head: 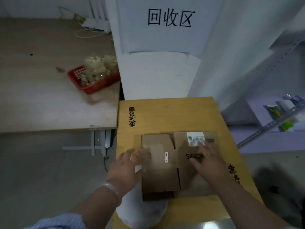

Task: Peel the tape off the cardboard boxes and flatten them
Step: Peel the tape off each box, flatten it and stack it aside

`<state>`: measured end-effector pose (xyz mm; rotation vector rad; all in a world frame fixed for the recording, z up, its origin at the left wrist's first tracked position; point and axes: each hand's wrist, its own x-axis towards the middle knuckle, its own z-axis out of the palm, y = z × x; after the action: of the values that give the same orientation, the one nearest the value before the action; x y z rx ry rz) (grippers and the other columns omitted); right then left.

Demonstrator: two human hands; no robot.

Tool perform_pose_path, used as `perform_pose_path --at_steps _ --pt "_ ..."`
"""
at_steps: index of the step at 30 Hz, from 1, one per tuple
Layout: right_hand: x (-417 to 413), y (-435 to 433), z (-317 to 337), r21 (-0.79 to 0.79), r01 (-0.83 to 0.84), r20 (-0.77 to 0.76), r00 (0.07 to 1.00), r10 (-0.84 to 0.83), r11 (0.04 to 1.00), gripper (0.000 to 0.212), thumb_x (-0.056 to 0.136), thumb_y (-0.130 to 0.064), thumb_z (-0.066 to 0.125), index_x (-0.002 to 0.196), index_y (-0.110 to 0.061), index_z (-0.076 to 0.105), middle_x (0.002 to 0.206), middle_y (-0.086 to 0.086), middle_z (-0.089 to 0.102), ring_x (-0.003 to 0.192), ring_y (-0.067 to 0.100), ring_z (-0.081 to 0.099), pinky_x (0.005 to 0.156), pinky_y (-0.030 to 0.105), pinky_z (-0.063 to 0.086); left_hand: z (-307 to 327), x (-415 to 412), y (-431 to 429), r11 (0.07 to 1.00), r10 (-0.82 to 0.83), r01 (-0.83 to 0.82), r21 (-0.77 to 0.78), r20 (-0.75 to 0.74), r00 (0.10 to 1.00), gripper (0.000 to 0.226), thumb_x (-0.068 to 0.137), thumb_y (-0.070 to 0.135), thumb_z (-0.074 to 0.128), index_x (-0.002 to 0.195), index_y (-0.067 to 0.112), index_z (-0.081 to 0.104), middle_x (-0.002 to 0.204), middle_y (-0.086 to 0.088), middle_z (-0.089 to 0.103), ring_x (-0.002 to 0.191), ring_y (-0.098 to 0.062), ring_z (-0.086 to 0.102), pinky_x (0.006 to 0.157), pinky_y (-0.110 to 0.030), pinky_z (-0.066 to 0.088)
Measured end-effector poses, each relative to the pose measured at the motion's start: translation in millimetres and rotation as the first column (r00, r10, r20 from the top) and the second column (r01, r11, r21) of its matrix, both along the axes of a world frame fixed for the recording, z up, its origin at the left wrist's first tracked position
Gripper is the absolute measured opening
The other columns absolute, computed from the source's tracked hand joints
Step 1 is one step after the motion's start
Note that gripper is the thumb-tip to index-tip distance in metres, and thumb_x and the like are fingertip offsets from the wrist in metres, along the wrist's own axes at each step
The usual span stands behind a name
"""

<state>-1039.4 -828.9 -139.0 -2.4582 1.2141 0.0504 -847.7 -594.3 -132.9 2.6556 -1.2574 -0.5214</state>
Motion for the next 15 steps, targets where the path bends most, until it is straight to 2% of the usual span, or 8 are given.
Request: perform_pose_path --at_steps 3,7,9,15 --pt "48 39 21 0.007 -0.196 0.051 0.979 0.196 0.981 0.075 0.087 -0.063 0.045 0.149 -0.039 0.012 0.159 -0.012 0.005 0.146 0.014 0.005 0.118 0.038 0.016 14 20 25 0.994 0.078 -0.066 -0.087 0.132 0.988 0.068 0.091 0.059 0.039 0.15 0.039 0.012 0.158 0.006 0.015 0.145 -0.019 0.016 0.115 -0.04 0.022" --pt "118 104 53 -0.104 -0.439 0.038 0.895 0.444 0.893 0.074 0.09 -0.064 0.037 0.15 -0.037 0.003 0.158 -0.013 -0.006 0.146 0.012 -0.008 0.116 0.032 -0.006 42 58 80 0.975 0.173 -0.12 -0.189 0.294 0.94 0.065 0.08 0.056 0.039 0.14 0.03 0.044 0.144 0.002 0.047 0.131 -0.024 0.044 0.106 -0.046 0.036" --pt "153 142 67 -0.169 -0.524 0.05 0.842 0.538 0.835 0.075 0.09 -0.065 0.035 0.15 -0.036 0.001 0.159 -0.01 -0.006 0.145 0.01 -0.011 0.117 0.033 -0.009 55 81 117 0.962 0.223 -0.153 -0.226 0.327 0.918 0.064 0.078 0.055 0.043 0.136 0.029 0.05 0.141 0.002 0.05 0.128 -0.024 0.047 0.104 -0.046 0.037" --pt "272 279 102 -0.242 -0.67 0.098 0.703 0.705 0.702 0.075 0.092 -0.062 0.037 0.15 -0.035 -0.001 0.16 -0.008 -0.006 0.146 0.011 -0.009 0.119 0.032 -0.006 84 161 259 0.919 0.378 -0.288 -0.27 0.394 0.838 0.065 0.077 0.055 0.046 0.136 0.028 0.05 0.142 0.003 0.049 0.129 -0.022 0.045 0.105 -0.046 0.036"
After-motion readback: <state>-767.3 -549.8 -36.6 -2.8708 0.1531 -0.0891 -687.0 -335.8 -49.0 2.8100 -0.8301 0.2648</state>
